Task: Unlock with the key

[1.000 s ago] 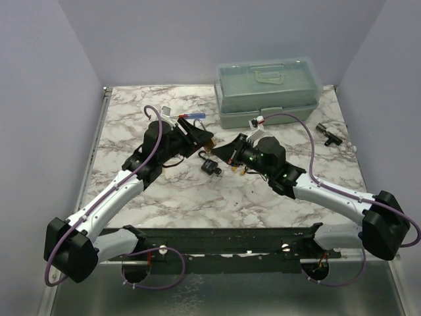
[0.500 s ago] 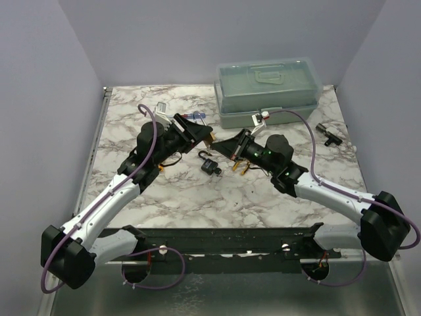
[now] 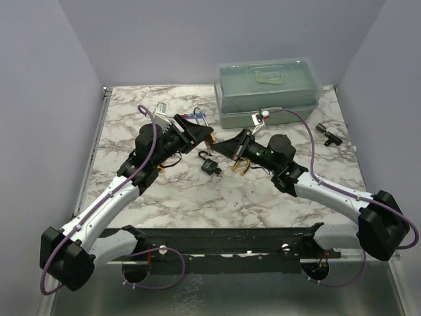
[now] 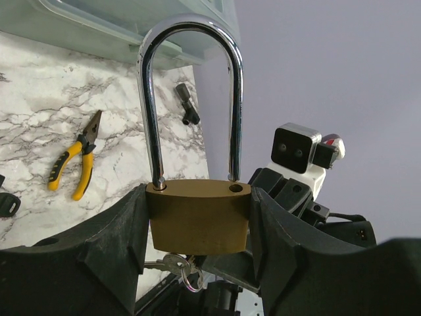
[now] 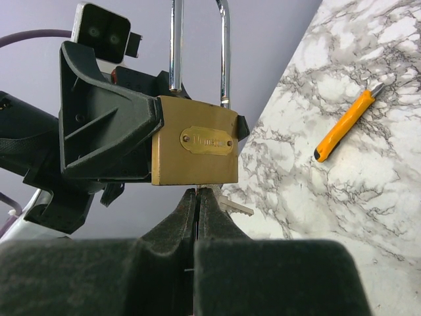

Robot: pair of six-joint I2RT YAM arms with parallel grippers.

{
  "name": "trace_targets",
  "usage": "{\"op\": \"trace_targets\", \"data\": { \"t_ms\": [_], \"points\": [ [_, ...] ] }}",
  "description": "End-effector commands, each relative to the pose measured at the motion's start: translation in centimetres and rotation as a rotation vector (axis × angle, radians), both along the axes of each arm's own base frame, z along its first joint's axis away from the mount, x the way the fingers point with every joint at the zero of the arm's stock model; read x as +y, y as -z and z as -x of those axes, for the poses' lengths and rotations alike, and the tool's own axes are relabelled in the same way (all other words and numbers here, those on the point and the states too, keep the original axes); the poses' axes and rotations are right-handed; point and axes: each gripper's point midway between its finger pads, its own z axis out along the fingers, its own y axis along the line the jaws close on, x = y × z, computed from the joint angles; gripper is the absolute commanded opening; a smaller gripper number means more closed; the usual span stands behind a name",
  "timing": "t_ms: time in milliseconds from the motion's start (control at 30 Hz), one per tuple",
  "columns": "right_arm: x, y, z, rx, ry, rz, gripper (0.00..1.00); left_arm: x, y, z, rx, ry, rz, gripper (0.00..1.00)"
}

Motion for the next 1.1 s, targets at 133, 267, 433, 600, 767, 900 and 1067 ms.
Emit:
{"op": "trace_targets", "data": {
  "t_ms": [133, 267, 433, 600, 767, 900, 1067],
  "points": [
    [0.0, 0.3, -0.9, -0.012, 0.033, 0.041, 0.0, -2.9, -6.1, 5.9, -0.136, 0.277, 0.155, 0.0],
    [-0.2, 0.7, -0.9, -0.025, 0.034, 0.083, 0.0, -2.7, -5.6, 5.4, -0.113, 0.246, 0.158, 0.0],
    [-0.7, 1.6, -1.0, -0.051, 0.045, 0.172, 0.01, -1.9, -3.6, 3.7, -0.028, 0.134, 0.122, 0.0],
    [-1.3, 2.3, -1.0, -0.08, 0.051, 0.27, 0.05, -1.2, -1.2, 2.3, 0.048, 0.044, 0.083, 0.0],
    [-1.8, 3.8, -0.7, -0.099, 0.016, 0.397, 0.18, 0.0, 1.1, 1.2, 0.14, -0.061, 0.033, 0.0],
    [-2.3, 4.2, -0.3, -0.123, -0.008, 0.457, 0.35, 0.4, 2.2, 0.7, 0.172, -0.097, 0.017, 0.0],
    [-2.4, 3.8, 0.8, -0.183, -0.071, 0.482, 0.55, 0.4, 2.9, 0.5, 0.2, -0.108, 0.01, 0.0]
  ]
}}
